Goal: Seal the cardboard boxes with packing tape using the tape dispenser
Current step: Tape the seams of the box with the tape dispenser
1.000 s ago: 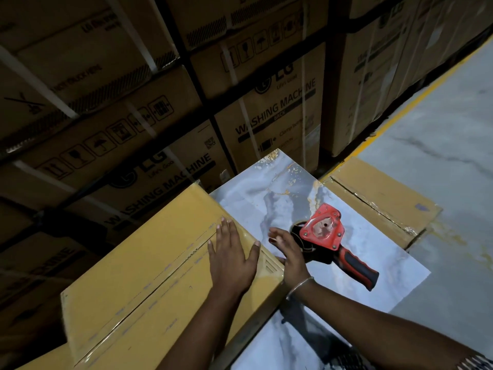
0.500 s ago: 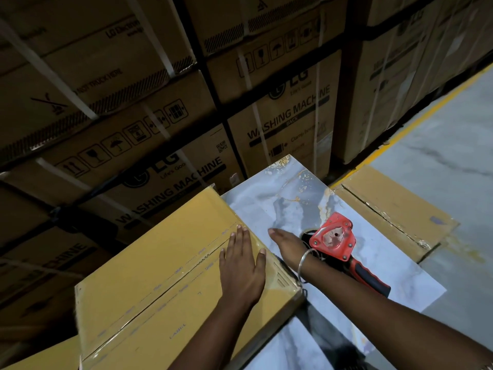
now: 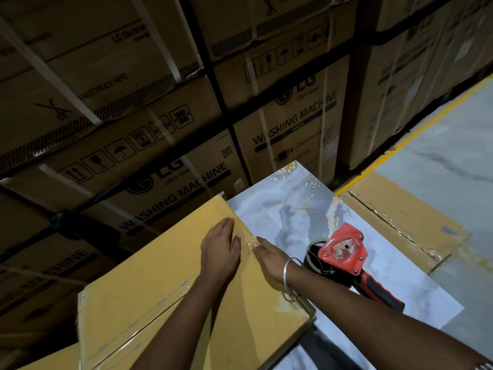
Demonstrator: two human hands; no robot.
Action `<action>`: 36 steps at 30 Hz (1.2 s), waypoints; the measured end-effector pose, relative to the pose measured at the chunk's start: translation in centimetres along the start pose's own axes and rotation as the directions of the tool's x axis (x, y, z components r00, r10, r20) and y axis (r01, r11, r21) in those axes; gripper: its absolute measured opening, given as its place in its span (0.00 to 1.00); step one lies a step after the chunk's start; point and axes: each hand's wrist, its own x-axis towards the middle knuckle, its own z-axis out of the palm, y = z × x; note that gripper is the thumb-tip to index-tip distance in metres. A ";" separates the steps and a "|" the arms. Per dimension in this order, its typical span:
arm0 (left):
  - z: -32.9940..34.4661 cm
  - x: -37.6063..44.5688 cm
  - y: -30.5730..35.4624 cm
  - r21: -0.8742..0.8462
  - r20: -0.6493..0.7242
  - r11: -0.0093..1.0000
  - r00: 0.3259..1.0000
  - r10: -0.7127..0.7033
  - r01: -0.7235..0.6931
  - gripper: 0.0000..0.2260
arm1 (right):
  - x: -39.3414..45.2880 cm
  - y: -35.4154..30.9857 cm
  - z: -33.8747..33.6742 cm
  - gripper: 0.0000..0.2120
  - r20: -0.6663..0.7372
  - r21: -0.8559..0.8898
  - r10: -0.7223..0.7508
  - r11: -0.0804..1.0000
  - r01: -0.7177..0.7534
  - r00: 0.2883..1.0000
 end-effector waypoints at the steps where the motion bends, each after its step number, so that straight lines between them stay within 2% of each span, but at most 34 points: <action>1: 0.0 1.1 -0.4 0.027 0.030 0.999 0.999 -0.029 0.028 0.24 | 0.1 0.1 0.0 0.29 -0.005 -0.018 0.000 1.000 0.000 1.000; 4: -0.2 4.1 -1.4 0.071 0.097 0.994 0.991 -0.090 0.083 0.29 | 0.3 0.4 0.1 0.28 -0.017 -0.060 -0.006 0.998 0.005 1.000; 9: -0.8 8.5 -2.6 0.045 0.122 0.986 0.979 -0.164 0.159 0.32 | 0.7 1.2 0.5 0.28 -0.057 -0.052 -0.012 0.999 0.009 0.998; 11: -1.0 9.9 -2.6 0.003 0.127 0.981 0.973 -0.192 0.193 0.29 | 0.8 1.5 0.5 0.28 -0.063 -0.060 -0.017 0.998 0.013 0.998; 15: -1.6 12.2 -2.6 -0.022 0.119 0.976 0.970 -0.211 0.215 0.16 | 0.8 1.7 0.5 0.27 -0.051 -0.049 -0.016 0.999 0.013 0.999; 21: -2.6 14.5 -3.5 0.030 0.242 0.996 0.966 -0.086 0.081 0.15 | 0.9 2.0 0.7 0.27 -0.062 -0.046 0.008 0.999 -0.011 0.998; 24: -2.5 15.4 -3.4 0.157 0.357 0.987 0.934 -0.013 -0.046 0.17 | 0.8 1.9 0.7 0.27 -0.052 -0.045 0.017 0.999 -0.020 0.998; 26: -2.4 16.0 -3.2 0.239 0.413 0.965 0.911 -0.001 -0.107 0.20 | 0.8 1.7 0.7 0.31 -0.045 -0.036 0.020 0.999 -0.022 0.999; 28: -2.2 16.2 -2.4 0.345 0.475 0.921 0.880 -0.004 -0.182 0.24 | 0.8 1.7 0.7 0.33 -0.043 -0.028 0.032 0.999 -0.034 0.999; 30: -1.7 16.1 -1.1 0.495 0.540 0.819 0.841 -0.029 -0.290 0.26 | 0.7 1.5 0.7 0.31 -0.045 -0.023 0.050 0.998 -0.051 0.998; 33: -0.7 15.5 1.0 0.619 0.606 0.686 0.788 -0.107 -0.383 0.25 | 0.5 1.4 0.6 0.37 -0.050 -0.025 0.052 0.998 -0.053 0.997; 36: 0.1 15.6 2.1 0.639 0.632 0.680 0.748 -0.200 -0.358 0.21 | 0.3 1.1 0.6 0.36 -0.048 -0.051 0.049 0.997 -0.051 0.998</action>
